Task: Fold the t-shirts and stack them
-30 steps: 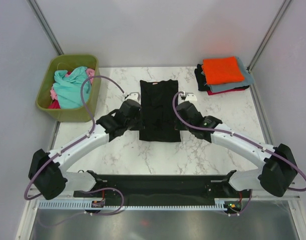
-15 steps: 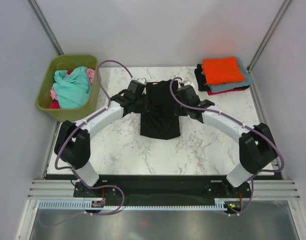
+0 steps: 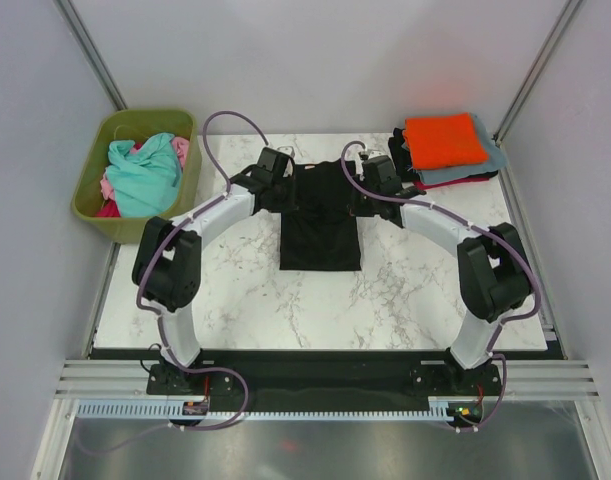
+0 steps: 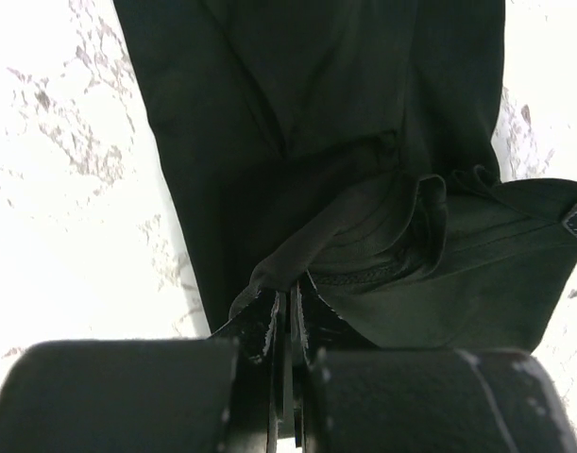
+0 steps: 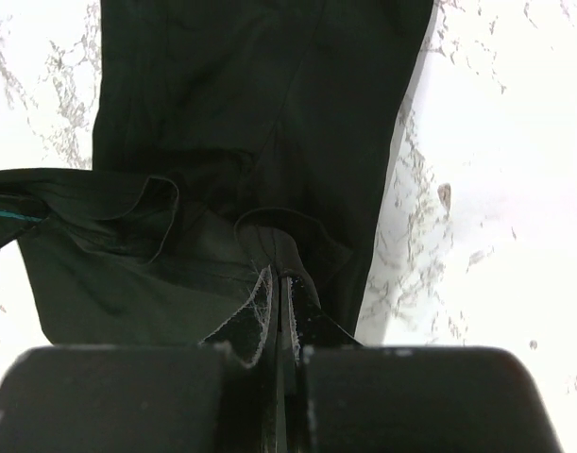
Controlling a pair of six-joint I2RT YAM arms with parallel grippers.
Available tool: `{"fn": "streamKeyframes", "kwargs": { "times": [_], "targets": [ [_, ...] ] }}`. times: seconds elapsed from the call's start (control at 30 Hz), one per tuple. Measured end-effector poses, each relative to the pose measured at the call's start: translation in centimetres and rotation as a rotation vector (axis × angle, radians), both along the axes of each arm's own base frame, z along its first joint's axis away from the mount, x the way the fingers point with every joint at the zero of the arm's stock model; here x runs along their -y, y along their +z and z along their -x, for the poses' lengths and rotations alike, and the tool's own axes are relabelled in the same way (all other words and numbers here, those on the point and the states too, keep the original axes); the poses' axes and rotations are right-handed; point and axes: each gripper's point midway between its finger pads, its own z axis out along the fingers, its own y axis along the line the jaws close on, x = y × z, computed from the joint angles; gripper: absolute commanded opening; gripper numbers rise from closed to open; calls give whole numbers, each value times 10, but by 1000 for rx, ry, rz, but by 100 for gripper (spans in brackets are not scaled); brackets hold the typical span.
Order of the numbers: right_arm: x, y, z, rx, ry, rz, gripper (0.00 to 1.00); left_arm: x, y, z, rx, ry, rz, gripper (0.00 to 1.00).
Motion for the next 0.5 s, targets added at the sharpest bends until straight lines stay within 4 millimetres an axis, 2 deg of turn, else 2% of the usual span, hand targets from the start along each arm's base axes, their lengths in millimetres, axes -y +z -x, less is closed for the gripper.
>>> {"fn": "streamKeyframes", "kwargs": {
  "times": [0.13, 0.2, 0.23, 0.27, 0.3, 0.37, 0.43, 0.5],
  "targets": [
    [0, -12, -13, -22, 17, -18, 1, 1, -8, -12, -10, -3, 8, 5],
    [-1, -20, -18, -39, 27, -26, 9, 0, -14, -16, -21, -3, 8, 12],
    [-1, -23, -21, -46, 33, -30, 18, 0, -18, -18, -26, -6, 10, 18],
    [-2, -27, -23, -54, 34, -34, 45, 0, -20, -20, -31, -7, 12, 21],
    [-2, -30, -26, -63, 33, -40, 58, 0, -24, -22, -40, -7, 11, 23],
    [-2, -36, -33, -75, 41, -46, 77, -1, -29, -29, -50, -2, 10, 38],
    [-3, -37, -46, -75, 45, -51, 80, -3, -33, -36, -65, 6, 9, 48],
    [-3, -32, -64, -70, 39, -59, 82, -4, -31, -50, -74, 18, 12, 50]
  ]
}}
